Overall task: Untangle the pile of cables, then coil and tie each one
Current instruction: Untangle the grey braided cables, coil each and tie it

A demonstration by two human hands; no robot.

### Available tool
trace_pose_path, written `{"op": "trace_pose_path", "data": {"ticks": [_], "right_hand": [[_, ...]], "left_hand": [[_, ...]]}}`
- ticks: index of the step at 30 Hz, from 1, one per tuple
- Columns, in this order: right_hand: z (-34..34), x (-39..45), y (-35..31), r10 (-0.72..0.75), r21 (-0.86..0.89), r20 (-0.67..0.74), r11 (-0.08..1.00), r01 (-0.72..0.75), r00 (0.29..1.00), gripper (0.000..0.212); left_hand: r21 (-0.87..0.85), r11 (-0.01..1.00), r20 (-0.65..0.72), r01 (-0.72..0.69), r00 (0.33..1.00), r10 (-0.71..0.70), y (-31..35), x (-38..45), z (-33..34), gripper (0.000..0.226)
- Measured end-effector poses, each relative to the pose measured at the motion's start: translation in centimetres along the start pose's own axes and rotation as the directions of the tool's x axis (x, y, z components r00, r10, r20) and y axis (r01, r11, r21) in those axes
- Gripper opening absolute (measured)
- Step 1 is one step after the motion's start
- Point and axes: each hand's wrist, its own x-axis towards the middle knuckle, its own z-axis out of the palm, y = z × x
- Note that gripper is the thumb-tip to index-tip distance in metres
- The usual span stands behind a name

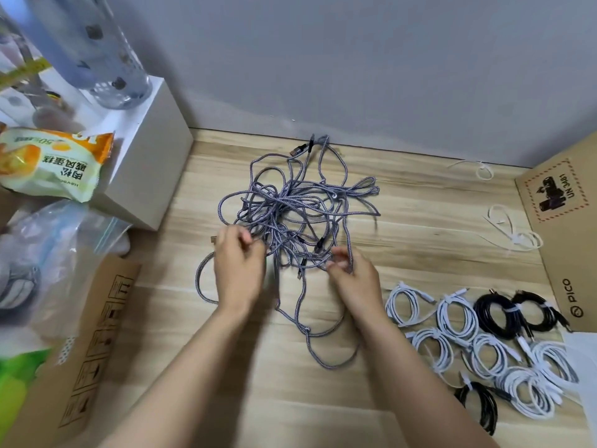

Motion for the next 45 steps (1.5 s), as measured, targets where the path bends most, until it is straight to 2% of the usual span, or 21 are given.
{"op": "trace_pose_path", "data": {"ticks": [1, 3, 6, 7, 9, 12, 15, 17, 19, 22, 25, 30, 33, 34, 35, 36, 37, 38, 39, 41, 45], "right_hand": [[0.1, 0.5, -0.3, -0.02, 0.015, 0.007, 1.0, 0.02, 1.0, 0.025], [0.4, 1.5, -1.0, -0.044, 0.066, 0.023, 0.997, 0.042, 0.999, 0.03], [0.9, 2.2, -1.2, -0.037, 0.085, 0.015, 0.996, 0.036, 0.999, 0.035], [1.1, 2.4, -1.0, -0.036, 0.062, 0.015, 0.997, 0.035, 0.999, 0.037], [1.2, 2.3, -0.5, -0.03, 0.051, 0.025, 0.998, 0.029, 0.999, 0.041], [1.2, 2.0, 0.0, 0.012, 0.094, 0.05, 0.995, -0.017, 0.999, 0.049], [0.9, 1.0, -0.5, -0.023, 0.064, -0.009, 0.998, 0.024, 1.0, 0.076], [0.5, -0.1, -1.7, -0.2, -0.059, -0.082, 0.979, 0.196, 0.976, 0.084], [0.4, -1.2, -3.3, -0.377, -0.089, -0.06, 0.924, 0.371, 0.924, 0.082], [0.2, -3.0, -5.4, -0.49, 0.137, 0.073, 0.868, 0.478, 0.869, 0.068], [-0.1, -5.3, -7.0, -0.437, 0.46, 0.175, 0.829, 0.319, 0.882, 0.052], [-0.5, -7.9, -7.8, -0.397, 0.669, 0.171, 0.719, 0.19, 0.902, 0.05], [-0.8, -9.3, -8.1, -0.392, 0.789, 0.206, 0.608, 0.084, 0.897, 0.043], [-0.9, -9.7, -8.2, -0.399, 0.819, 0.219, 0.571, 0.054, 0.89, 0.041], [-1.1, -9.9, -8.3, -0.406, 0.841, 0.239, 0.541, 0.021, 0.882, 0.041], [-1.4, -10.3, -8.4, -0.412, 0.85, 0.266, 0.527, -0.01, 0.872, 0.041], [-1.8, -10.6, -8.6, -0.406, 0.844, 0.297, 0.536, -0.038, 0.864, 0.042], [-2.2, -10.8, -8.7, -0.38, 0.825, 0.325, 0.562, -0.063, 0.866, 0.044], [-2.6, -11.1, -8.7, -0.342, 0.797, 0.346, 0.598, -0.082, 0.874, 0.045], [-3.4, -11.1, -8.5, -0.251, 0.706, 0.369, 0.703, -0.093, 0.895, 0.045], [-5.0, -9.7, -6.1, -0.035, 0.338, 0.36, 0.936, -0.096, 0.932, 0.047]], "left_hand": [[0.017, 0.999, 0.105, -0.051, 0.993, 0.049, 0.2, -0.5, 0.4, 0.014], [0.138, 0.989, 0.301, -0.055, 0.953, 0.01, -0.5, -0.7, 1.4, 0.018], [0.319, 0.942, 0.387, -0.1, 0.921, -0.033, -0.6, 0.2, 1.6, 0.014], [0.269, 0.958, 0.365, -0.094, 0.931, -0.012, -0.3, 0.6, 1.5, 0.013], [0.012, 1.0, 0.29, 0.003, 0.957, -0.006, 1.1, 1.3, 0.6, 0.018], [-0.354, 0.921, 0.295, 0.16, 0.954, -0.053, 3.4, 2.3, -0.8, 0.026], [-0.382, 0.908, 0.353, 0.174, 0.935, -0.031, 4.6, 2.5, -2.0, 0.026], [-0.389, 0.907, 0.399, 0.162, 0.917, 0.008, 5.4, 2.0, -2.5, 0.024], [-0.401, 0.905, 0.465, 0.139, 0.883, 0.07, 6.4, 0.9, -3.0, 0.02], [-0.436, 0.895, 0.51, 0.094, 0.845, 0.16, 7.6, -0.9, -3.9, 0.02], [-0.461, 0.876, 0.508, 0.142, 0.852, 0.129, 7.7, -2.3, -4.8, 0.02], [-0.415, 0.882, 0.569, 0.223, 0.82, 0.06, 5.8, -4.8, -5.6, 0.018], [-0.397, 0.893, 0.458, 0.212, 0.889, -0.008, 4.3, -6.1, -5.3, 0.027], [-0.41, 0.865, 0.411, 0.291, 0.905, -0.109, 3.7, -6.2, -5.2, 0.036], [-0.437, 0.777, 0.427, 0.454, 0.865, -0.265, 3.2, -5.9, -5.2, 0.042], [-0.458, 0.593, 0.546, 0.663, 0.736, -0.401, 3.0, -5.5, -5.3, 0.045], [-0.408, 0.374, 0.722, 0.833, 0.545, -0.426, 3.1, -5.0, -5.3, 0.049], [-0.346, 0.227, 0.838, 0.91, 0.409, -0.362, 3.6, -4.5, -5.5, 0.057], [-0.358, 0.145, 0.876, 0.923, 0.385, -0.289, 3.8, -3.9, -5.6, 0.064], [-0.472, 0.069, 0.854, 0.879, 0.476, -0.212, 4.2, -2.2, -5.5, 0.066], [-0.634, 0.11, 0.748, 0.766, 0.643, -0.167, 6.4, 1.4, -6.0, 0.03]]}}
